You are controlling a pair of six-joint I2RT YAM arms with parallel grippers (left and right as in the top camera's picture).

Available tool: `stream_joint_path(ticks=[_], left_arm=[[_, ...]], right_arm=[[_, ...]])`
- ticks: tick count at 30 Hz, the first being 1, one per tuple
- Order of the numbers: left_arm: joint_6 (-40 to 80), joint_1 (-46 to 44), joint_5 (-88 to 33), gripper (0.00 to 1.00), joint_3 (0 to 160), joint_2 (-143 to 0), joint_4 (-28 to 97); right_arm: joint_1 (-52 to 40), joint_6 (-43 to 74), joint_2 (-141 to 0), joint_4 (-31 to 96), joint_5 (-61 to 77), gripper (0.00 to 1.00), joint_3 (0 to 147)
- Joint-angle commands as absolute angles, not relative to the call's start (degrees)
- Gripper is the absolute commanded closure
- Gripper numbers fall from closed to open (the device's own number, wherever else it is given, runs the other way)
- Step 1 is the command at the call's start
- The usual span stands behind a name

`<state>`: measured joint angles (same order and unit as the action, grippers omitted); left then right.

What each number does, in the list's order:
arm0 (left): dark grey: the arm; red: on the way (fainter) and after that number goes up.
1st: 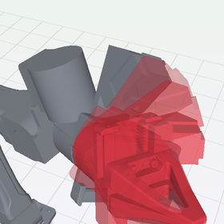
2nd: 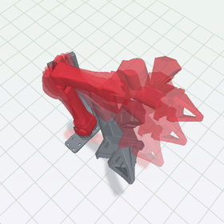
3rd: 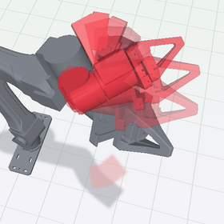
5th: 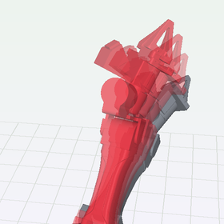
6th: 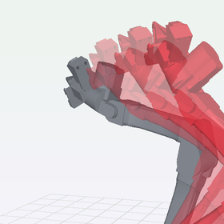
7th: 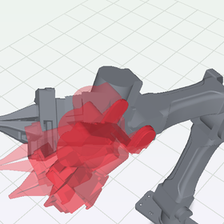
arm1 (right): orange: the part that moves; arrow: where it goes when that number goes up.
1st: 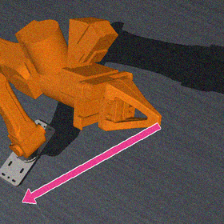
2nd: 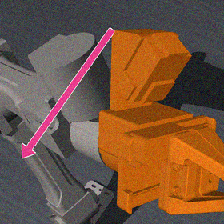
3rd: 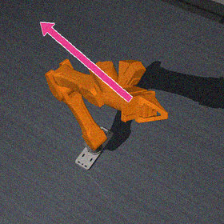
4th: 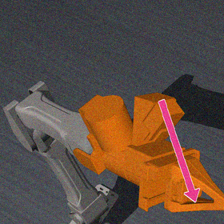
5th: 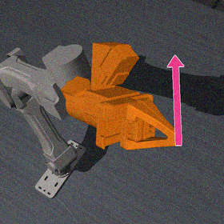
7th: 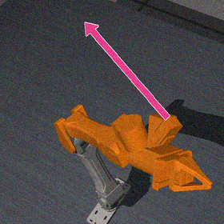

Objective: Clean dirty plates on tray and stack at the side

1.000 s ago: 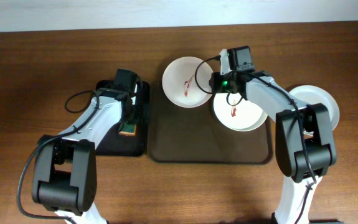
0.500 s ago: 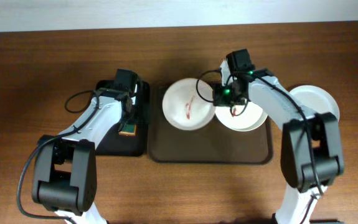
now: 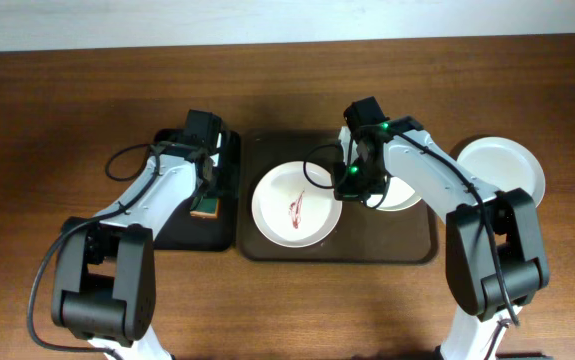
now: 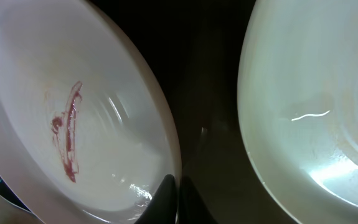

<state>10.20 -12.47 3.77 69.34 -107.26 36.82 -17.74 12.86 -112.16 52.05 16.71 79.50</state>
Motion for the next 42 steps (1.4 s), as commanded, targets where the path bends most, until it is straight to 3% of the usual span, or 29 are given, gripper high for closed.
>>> stream_joint_path(ticks=[1,5,6,8,9,11,28,42], left_arm=[[10.17,-12.60,3.20,0.27,69.49,-106.17,36.67],[10.17,-12.58,3.18,0.27,66.37,-106.30,35.18],[10.20,-12.60,3.18,0.33,65.56,-106.34,34.92],[10.20,-12.58,3.18,0.60,64.60,-106.39,34.98],[10.17,-12.60,3.16,0.80,64.47,-106.39,35.20],[10.17,-12.58,3.18,1.00,64.47,-106.37,35.16],[10.13,-12.58,3.22,1.00,67.46,-91.77,35.77],[4.21,-12.60,11.81,1.00,67.46,-86.89,16.25]], right_arm=[[-18.00,12.32,-111.15,52.05,17.34,0.96,78.94],[-18.00,12.32,-111.15,52.07,17.37,0.96,78.94],[-18.00,12.32,-111.15,52.07,17.37,0.96,78.94],[-18.00,12.32,-111.15,52.07,17.37,0.96,78.94],[-18.00,12.32,-111.15,52.07,17.34,0.96,78.94],[-18.00,12.32,-111.15,52.07,17.37,0.96,78.94],[-18.00,12.32,-111.15,52.07,17.34,0.96,78.94],[-18.00,12.32,-111.15,51.64,17.34,0.96,78.94]])
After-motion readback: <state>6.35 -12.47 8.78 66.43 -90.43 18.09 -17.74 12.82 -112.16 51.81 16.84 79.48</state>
